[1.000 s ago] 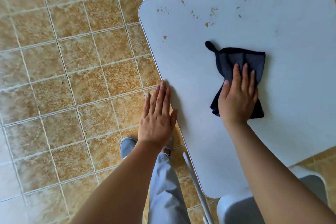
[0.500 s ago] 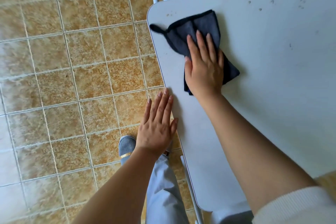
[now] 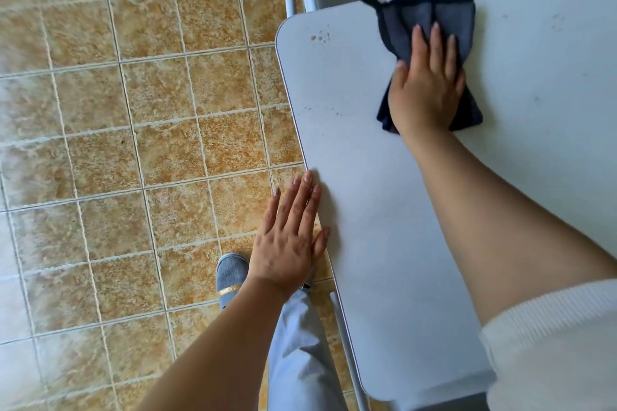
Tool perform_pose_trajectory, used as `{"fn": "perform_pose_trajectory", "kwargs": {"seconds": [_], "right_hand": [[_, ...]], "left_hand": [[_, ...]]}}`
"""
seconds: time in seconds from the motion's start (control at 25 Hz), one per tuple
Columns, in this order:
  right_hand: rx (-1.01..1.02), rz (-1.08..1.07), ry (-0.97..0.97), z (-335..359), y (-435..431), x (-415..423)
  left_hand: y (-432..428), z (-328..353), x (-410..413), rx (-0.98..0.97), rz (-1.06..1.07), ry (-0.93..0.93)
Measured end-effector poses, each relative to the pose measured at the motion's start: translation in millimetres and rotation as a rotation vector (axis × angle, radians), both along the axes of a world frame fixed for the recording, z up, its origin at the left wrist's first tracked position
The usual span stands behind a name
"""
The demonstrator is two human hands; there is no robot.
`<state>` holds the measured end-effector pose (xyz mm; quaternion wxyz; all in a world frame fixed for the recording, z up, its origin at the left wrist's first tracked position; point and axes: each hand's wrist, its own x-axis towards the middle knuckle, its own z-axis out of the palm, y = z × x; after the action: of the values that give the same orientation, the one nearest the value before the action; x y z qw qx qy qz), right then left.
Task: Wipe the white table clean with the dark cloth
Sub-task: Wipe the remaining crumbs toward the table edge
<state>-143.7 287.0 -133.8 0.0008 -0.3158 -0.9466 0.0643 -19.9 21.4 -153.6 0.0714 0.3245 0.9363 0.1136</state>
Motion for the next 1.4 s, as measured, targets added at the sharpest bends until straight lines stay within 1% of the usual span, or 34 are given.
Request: {"fn": "perform_pose_trajectory", "kwargs": {"seconds": [0.12,0.2,0.36,0.52,0.68,0.92,0.96,1.04,1.12,1.2,1.24,1.32,1.4], "right_hand": [[-0.025,0.19,-0.031,1,-22,-33],[-0.028,0.312,-0.02,-1,-43,-35],[0.025,0.511,0.035,-7,-70,-6],[0.006,0.594,0.054,-4,-81,35],[0.029,0.602,0.048,1,-90,93],[0.083,0.566,0.033,9,-77,191],[0.096,0.528,0.033,8,-70,196],[0.121,0.358,0.033,4,-62,185],[0.098,0.142,0.07,0,-68,151],[0.044,0.031,0.109,-2,-85,118],[0.032,0.037,0.132,-3,-96,109],[0.052,0.128,0.153,-5,-117,115],[0.052,0.271,0.086,0,-131,149]], "left_hand": [[0,-1,1,0.005,0.0,0.001],[-1,1,1,0.011,0.003,0.009],[0,5,2,-0.008,0.025,-0.002],[2,10,8,-0.033,0.071,-0.021],[2,17,11,-0.026,0.096,-0.02],[-4,30,15,0.12,0.115,-0.001],[-4,32,12,0.132,0.117,0.003],[0,32,1,0.128,0.12,0.004],[7,31,-15,0.117,0.139,0.01],[19,29,-35,0.119,0.204,0.003],[24,29,-46,0.127,0.244,-0.001],[36,28,-69,0.138,0.282,-0.011],[49,27,-88,0.125,0.262,-0.022]]}}
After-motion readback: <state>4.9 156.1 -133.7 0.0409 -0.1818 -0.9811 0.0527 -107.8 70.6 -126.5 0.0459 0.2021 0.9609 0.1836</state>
